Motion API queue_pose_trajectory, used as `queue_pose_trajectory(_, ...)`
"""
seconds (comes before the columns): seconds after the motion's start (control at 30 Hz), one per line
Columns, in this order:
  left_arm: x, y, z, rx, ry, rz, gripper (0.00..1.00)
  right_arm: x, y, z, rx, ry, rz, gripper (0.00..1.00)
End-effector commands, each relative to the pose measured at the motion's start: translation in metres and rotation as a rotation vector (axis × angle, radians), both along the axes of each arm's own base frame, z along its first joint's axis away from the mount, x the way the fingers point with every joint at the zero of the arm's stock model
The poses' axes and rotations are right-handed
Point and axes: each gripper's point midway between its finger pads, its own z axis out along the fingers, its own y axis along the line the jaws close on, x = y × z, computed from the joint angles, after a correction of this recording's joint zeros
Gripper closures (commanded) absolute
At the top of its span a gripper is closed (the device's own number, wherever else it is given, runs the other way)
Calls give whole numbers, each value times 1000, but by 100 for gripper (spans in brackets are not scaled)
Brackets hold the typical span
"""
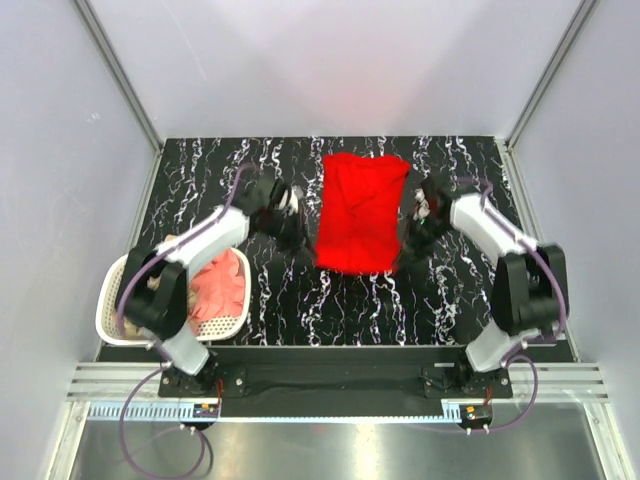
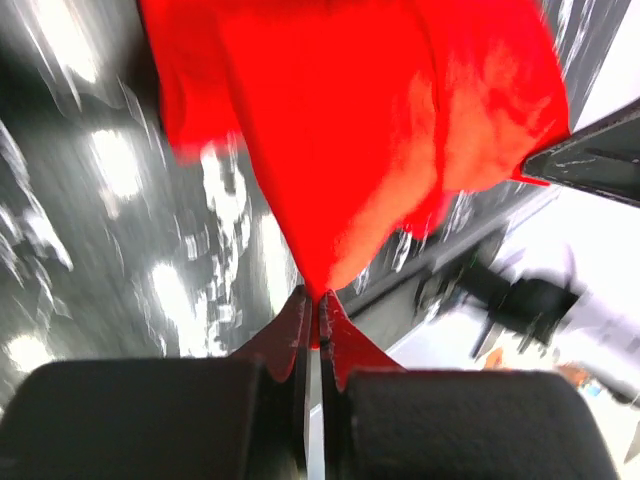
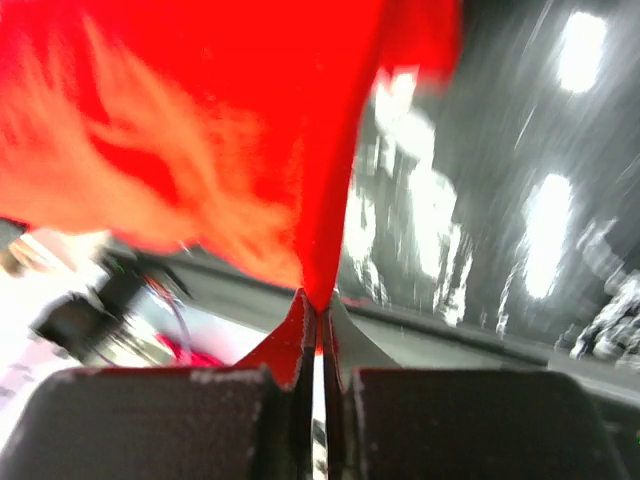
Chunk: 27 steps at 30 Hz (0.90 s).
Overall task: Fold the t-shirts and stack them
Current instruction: Fold the tshirt
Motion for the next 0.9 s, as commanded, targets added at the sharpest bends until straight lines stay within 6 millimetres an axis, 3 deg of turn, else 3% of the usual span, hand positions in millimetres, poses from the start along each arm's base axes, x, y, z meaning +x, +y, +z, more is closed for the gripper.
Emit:
queue_pose_trajectory(0.0,-55,2,-6,-21,7,-60,99,-53,20,4,15,15,26,100)
queue_pose_trajectory(0.03,-70,-3,5,-52,-25,-83,99,-72,20,0,21,29,1,100)
queue_pose_trajectory(0.07,-89,3,-9,-38,27,-75,98,-84,24,-1,26,36,8,100)
queue_pose_trajectory(0.1,-97,4,-9,-39,26,-74,98,-100,24,-11,23,73,-15,100)
queue_pose_trajectory(0.13,-108,4,-4,-51,13,-83,98,-108,25,-7,35,51,-18,100)
queue_pose_trajectory(0.2,-125,12,-16,-40,57,-59,98,-128,24,-17,42,92,-38,100)
queue_pose_trajectory(0.4,-158,15,-20,-68,105,-38,97,-159,16,-25,30,126,-50,100)
queue_pose_trajectory(0.53,-180,14,-31,-69,152,-45,96,-170,13,-33,20,159,-35,100)
queue_pose_trajectory(0.67,-186,12,-38,-84,177,-51,94,-174,10,-41,6,168,-23,100)
queue_pose_trajectory(0.77,-178,6,-33,-85,149,-73,94,-166,12,-38,11,147,-30,100)
queue_pose_trajectory(0.83,-170,4,-34,-54,144,-78,93,-150,16,-29,10,107,-39,100)
queue_pose_trajectory(0.87,-156,-3,-22,-59,97,-96,93,-142,16,-27,-5,91,-42,100)
